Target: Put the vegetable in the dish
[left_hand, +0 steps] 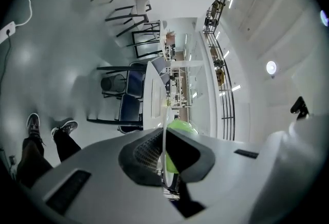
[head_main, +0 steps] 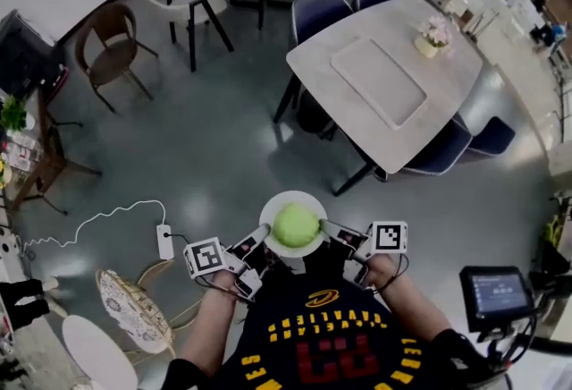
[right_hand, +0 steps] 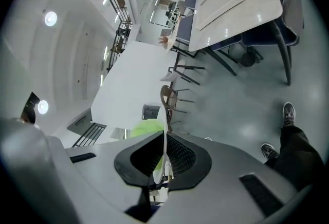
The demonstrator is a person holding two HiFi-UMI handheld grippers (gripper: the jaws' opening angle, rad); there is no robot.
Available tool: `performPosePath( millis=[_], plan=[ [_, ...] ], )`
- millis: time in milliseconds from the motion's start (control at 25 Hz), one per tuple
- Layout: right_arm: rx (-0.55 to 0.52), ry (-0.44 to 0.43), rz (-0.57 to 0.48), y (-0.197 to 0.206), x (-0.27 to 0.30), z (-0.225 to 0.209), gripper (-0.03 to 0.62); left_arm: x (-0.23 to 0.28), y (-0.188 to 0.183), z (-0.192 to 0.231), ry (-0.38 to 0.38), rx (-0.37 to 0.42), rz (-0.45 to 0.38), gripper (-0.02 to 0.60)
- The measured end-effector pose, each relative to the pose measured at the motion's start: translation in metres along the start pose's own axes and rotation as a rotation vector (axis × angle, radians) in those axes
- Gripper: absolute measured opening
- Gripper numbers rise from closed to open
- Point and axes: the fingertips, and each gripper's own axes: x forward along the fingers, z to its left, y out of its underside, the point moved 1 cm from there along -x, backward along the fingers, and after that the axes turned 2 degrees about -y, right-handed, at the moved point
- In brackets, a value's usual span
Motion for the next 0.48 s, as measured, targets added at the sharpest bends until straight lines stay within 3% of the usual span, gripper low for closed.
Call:
performPosePath(
  millis=[200,480],
  plan=[
    [0.039,-0.022,-0.038,-0.036,0.008,-0.008,0.020,0.037,-0.026,-0.014,0.016,0.032,0.033,0.015],
    [0.000,-0.125,-0.002,-0.120,0.032,-0.008,0.020,0.088,-0.072,-0.034,-0.030,0.051,-0.040,0.015]
  ],
)
